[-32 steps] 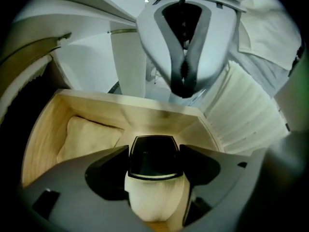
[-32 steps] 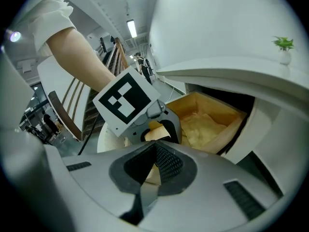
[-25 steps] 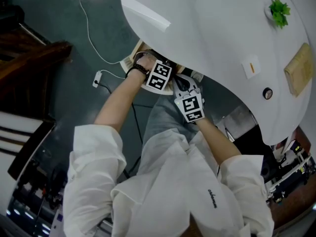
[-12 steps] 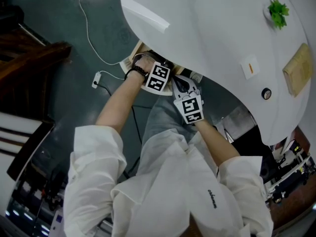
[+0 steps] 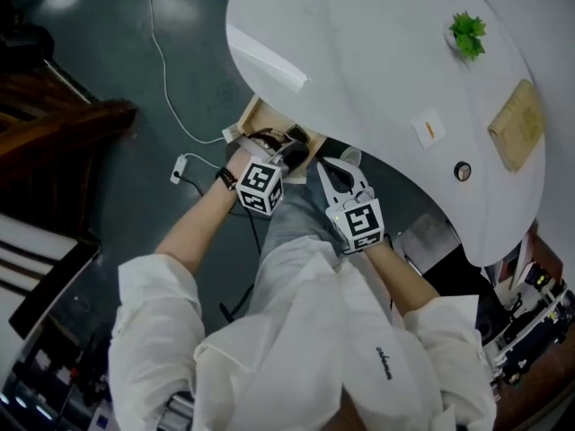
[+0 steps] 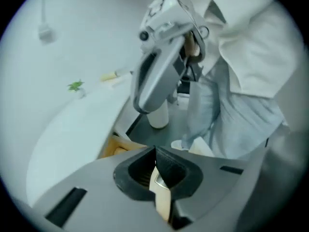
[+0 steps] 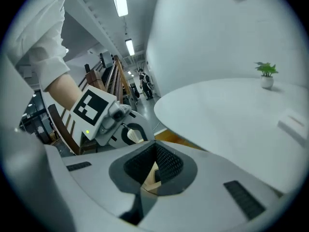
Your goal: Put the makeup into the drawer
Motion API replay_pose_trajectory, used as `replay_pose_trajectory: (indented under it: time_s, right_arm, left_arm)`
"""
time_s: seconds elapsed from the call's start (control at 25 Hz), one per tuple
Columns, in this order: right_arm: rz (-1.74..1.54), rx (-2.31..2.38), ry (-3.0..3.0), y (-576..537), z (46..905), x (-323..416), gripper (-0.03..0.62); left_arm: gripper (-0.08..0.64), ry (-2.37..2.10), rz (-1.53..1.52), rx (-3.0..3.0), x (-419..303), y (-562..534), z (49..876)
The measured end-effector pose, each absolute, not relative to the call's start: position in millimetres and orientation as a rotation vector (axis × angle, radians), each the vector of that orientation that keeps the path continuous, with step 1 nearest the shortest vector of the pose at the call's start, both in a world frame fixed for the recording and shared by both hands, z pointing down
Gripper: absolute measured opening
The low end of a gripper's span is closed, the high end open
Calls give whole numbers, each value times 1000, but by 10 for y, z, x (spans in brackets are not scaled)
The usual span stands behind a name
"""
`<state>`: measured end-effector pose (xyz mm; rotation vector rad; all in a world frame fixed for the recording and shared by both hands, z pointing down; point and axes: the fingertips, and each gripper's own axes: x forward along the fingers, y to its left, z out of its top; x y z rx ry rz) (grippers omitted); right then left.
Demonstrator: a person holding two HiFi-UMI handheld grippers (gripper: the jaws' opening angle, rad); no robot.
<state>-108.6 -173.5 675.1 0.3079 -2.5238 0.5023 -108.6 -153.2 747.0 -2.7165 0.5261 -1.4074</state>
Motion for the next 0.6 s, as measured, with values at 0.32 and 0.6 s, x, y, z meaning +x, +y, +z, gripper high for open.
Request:
replay_pose_trajectory:
  time_s: [0.32,0.6]
  right_arm:
    - [487,603,-2683,-2392,5555,-682,17]
    - [382,813,-2777,-2796,4640,-216,17]
  left_arm:
    - [25,1463,-806,-2748,-1159,-2057,5631]
    - [25,1992,-188,-2641,-1275,-2427,4364]
